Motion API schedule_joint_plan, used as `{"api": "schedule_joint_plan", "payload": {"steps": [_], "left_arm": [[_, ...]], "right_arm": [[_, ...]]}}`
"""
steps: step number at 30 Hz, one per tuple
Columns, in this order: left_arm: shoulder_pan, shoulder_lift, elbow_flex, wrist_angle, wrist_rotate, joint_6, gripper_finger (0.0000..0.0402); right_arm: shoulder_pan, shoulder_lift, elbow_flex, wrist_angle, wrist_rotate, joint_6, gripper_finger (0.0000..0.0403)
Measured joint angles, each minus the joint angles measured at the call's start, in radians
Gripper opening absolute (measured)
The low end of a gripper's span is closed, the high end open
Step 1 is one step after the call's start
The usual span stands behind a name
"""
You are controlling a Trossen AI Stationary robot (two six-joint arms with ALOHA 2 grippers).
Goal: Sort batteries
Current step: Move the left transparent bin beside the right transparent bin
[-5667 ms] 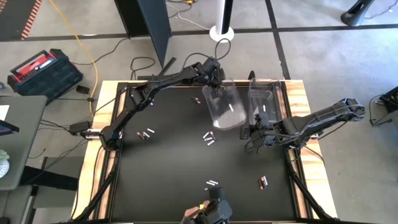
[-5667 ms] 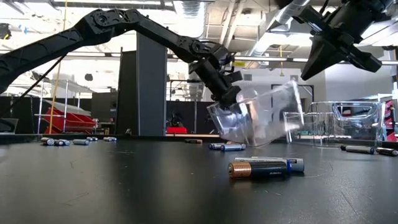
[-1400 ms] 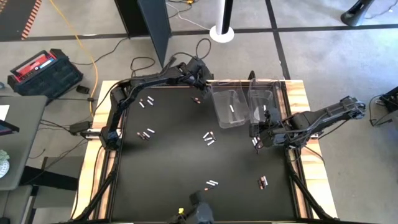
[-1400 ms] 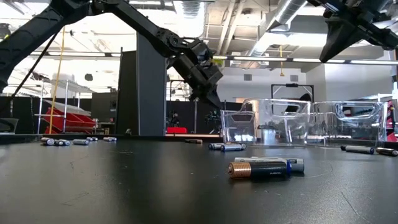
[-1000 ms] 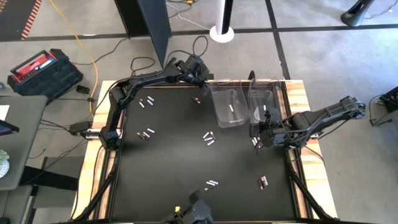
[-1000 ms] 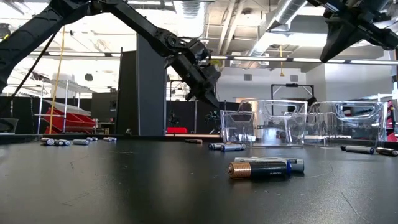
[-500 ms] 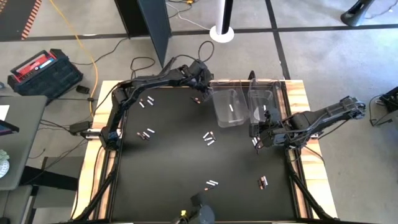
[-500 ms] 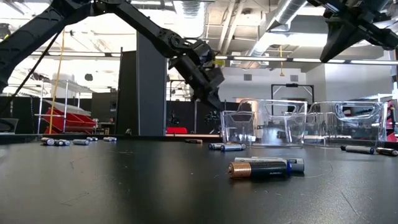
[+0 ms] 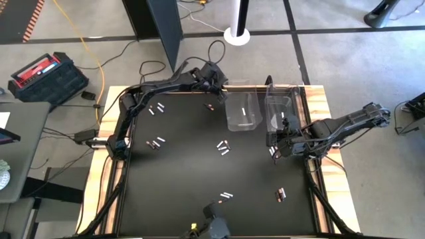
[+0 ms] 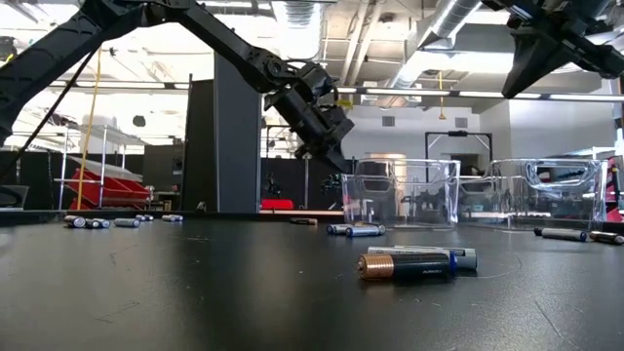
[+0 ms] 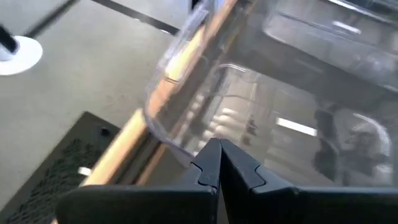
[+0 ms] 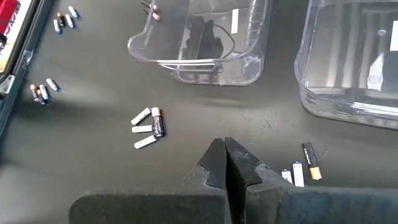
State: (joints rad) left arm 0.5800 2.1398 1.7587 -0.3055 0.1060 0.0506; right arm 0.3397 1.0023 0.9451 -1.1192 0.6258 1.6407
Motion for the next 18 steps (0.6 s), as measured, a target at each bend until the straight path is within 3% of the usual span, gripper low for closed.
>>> {"api": "schedule_joint_plan", "payload": {"steps": [7,18], "left_arm": [[-0.010,-0.105,0.000,-0.056,0.002,-0.014,0.0000],[-0.074,-0.293,0.000,-0.372,-0.110,-0.084,0.0000]], "right_arm": [[0.000,0.000,0.000,-0.005,0.000,-0.052,0.0013],[0.001,0.000,0.000,0.005,-0.062,-0.259,0.0013]]}}
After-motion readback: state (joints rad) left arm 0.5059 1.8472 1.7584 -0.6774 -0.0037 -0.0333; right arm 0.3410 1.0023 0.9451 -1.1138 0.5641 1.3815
